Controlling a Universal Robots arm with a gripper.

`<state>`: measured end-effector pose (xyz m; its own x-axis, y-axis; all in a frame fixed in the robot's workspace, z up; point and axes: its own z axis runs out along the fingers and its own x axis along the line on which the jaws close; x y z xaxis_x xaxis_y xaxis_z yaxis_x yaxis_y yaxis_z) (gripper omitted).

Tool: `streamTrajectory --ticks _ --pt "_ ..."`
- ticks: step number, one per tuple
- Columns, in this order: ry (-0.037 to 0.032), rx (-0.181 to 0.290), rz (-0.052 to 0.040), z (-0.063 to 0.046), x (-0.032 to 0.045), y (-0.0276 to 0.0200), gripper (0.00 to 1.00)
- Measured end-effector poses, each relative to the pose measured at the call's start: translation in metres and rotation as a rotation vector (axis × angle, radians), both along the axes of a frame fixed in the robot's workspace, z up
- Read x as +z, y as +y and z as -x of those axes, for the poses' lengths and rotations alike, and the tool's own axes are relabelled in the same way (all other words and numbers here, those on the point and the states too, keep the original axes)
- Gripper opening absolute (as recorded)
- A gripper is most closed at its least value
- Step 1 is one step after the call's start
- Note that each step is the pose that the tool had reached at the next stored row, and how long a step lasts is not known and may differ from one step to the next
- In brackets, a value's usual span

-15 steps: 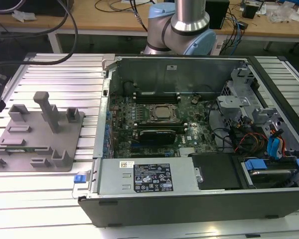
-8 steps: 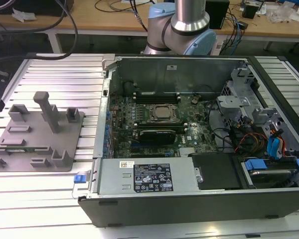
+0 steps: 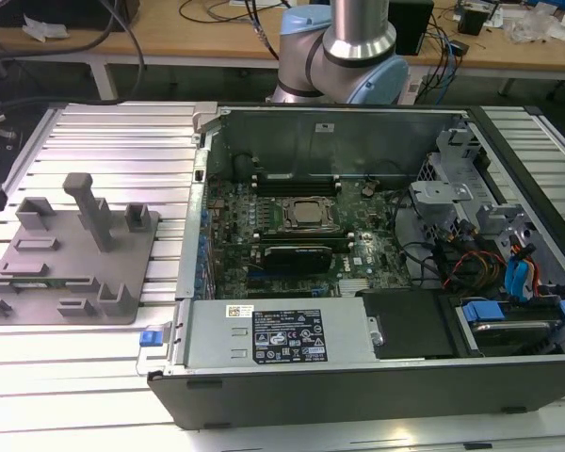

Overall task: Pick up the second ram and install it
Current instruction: 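Pick up the second ram and move it above second insertion slot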

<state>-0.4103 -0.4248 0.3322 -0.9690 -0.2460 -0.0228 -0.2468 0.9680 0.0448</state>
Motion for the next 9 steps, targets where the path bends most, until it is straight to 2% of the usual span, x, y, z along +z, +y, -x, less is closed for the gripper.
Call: streamTrajectory --ticks 1,6,9 --pt "0.0000 0.031 0.0001 0.0000 -0.0001 0.0000 0.08" --pt "0.0000 0.128 0.0008 0.0000 -0.0002 0.0000 0.08" --pt "0.0000 0.218 0.0014 0.0000 -0.0004 0.0000 0.08"
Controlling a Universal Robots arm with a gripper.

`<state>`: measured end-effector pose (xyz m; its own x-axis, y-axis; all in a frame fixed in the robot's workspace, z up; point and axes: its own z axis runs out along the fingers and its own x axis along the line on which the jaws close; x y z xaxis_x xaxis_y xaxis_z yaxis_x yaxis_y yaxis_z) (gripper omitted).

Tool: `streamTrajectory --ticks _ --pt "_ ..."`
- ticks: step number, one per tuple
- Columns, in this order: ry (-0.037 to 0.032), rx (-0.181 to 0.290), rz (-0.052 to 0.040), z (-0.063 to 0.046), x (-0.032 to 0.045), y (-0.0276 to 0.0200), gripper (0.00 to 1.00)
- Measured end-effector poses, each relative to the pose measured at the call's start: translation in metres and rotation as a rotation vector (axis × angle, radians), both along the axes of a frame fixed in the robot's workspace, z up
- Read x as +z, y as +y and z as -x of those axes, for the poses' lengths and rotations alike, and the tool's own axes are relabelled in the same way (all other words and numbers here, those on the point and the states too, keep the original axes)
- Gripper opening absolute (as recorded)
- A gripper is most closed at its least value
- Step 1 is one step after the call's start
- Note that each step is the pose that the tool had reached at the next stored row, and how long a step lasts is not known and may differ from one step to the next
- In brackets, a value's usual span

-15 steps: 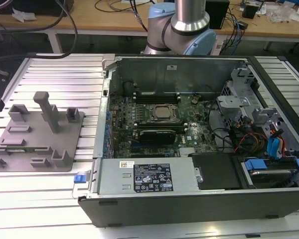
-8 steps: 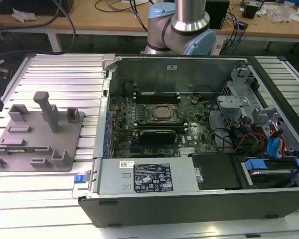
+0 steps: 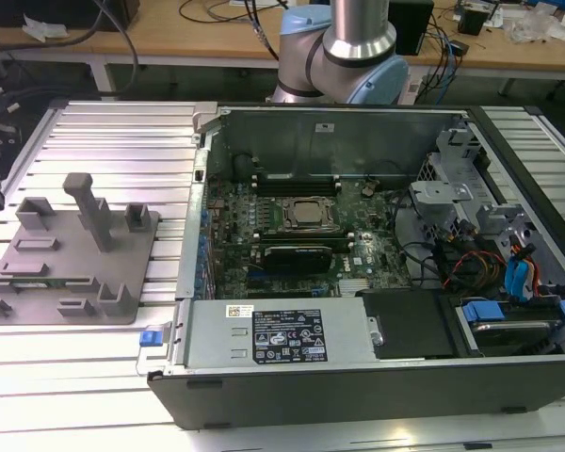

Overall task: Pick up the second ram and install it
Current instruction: 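Pick up the second ram and move it above second insertion slot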

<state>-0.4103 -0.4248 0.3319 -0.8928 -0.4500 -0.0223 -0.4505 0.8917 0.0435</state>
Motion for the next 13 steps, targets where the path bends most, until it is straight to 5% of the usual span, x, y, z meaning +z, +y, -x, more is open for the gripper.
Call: streamTrajectory --ticks 13 --pt "-0.0001 0.376 0.0027 0.0000 -0.0004 0.0000 0.08"
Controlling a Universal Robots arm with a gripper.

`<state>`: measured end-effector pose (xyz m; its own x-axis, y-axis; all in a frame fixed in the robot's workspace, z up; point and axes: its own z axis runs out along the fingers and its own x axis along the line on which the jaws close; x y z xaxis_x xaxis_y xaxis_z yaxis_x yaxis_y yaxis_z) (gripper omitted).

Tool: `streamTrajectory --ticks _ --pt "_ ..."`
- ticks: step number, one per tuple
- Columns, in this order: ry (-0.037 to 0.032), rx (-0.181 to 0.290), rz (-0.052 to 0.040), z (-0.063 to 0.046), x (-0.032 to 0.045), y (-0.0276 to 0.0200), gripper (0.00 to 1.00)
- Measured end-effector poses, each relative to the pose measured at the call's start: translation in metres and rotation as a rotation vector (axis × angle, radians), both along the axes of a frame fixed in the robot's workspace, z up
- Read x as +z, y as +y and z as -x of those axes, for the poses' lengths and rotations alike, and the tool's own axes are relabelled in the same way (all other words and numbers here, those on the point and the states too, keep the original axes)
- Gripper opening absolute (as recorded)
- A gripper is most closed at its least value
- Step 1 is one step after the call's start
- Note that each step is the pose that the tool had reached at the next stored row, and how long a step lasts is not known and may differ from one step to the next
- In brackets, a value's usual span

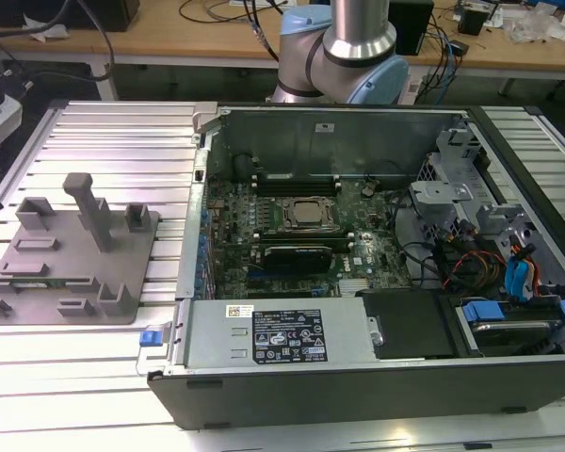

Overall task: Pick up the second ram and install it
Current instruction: 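Pick up the second ram and move it above second insertion slot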

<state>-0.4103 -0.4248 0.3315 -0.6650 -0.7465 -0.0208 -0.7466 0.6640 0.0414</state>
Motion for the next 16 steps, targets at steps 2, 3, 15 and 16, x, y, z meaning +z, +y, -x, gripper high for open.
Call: streamTrajectory --ticks 2,3,15,16 --pt "0.0000 0.078 0.0000 0.0000 -0.0002 0.0000 0.08" --pt "0.0000 0.126 0.0002 0.0000 -0.0002 0.0000 0.08" --pt "0.0001 0.451 0.0009 0.0000 -0.0049 0.0000 0.08" --pt "0.0000 0.469 0.0009 0.0000 -0.0055 0.0000 0.08"
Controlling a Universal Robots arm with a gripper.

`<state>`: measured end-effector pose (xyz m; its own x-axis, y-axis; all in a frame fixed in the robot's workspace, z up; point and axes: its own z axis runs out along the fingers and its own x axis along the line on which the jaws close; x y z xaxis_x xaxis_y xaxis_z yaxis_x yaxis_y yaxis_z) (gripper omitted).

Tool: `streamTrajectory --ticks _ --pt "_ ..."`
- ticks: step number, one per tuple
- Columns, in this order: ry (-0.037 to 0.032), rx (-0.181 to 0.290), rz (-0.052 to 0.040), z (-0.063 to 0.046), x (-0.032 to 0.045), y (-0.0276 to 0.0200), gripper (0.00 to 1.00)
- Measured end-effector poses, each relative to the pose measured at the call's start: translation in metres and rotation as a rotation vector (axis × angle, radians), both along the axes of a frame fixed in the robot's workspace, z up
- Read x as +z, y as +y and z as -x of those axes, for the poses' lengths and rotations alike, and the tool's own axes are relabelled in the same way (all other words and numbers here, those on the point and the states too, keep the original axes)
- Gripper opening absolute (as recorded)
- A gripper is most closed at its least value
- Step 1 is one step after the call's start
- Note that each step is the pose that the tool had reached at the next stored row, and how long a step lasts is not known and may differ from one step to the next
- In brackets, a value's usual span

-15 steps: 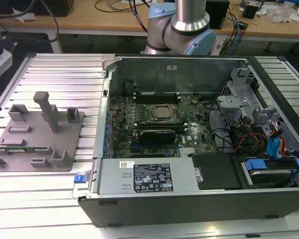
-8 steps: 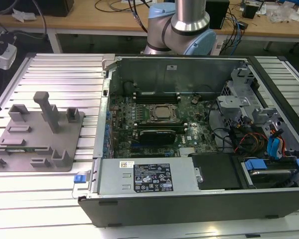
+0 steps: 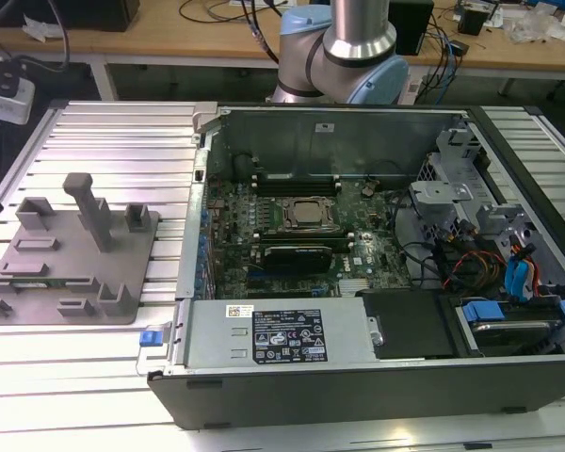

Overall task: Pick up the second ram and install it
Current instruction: 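Pick up the second ram and move it above second insertion slot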

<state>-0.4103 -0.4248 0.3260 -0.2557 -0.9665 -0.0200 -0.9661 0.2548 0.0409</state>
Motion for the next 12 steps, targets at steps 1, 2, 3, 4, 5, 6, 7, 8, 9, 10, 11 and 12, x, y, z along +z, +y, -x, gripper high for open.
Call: streamTrajectory --ticks 1,2,3,4,5,6,7,8,9,10,11,12 --pt "0.0001 0.021 0.0001 0.0000 -0.0006 0.0000 0.08" --pt "0.0000 0.039 0.0000 0.0000 -0.0013 0.0000 0.08" --pt "0.0000 0.057 0.0000 0.0000 -0.0019 0.0000 0.08" --pt "0.0000 0.094 0.0000 0.0000 -0.0033 0.0000 0.08" --pt "0.0002 0.110 0.0000 0.0000 -0.0039 0.0000 0.08" --pt "0.0002 0.141 0.0000 0.0000 -0.0054 0.0000 0.08" --pt "0.0004 0.160 0.0001 0.0000 -0.0065 -0.0001 0.08" --pt "0.0005 0.168 0.0001 0.0000 -0.0071 -0.0004 0.08" --pt "0.0004 0.172 0.0001 -0.0005 -0.0079 -0.0015 0.08" --pt "0.0006 0.172 0.0002 -0.0005 -0.0078 -0.0016 0.08" --pt "0.0007 0.172 0.0002 -0.0005 -0.0078 -0.0016 0.08" --pt "0.0006 0.173 0.0001 -0.0014 -0.0085 -0.0022 0.08"
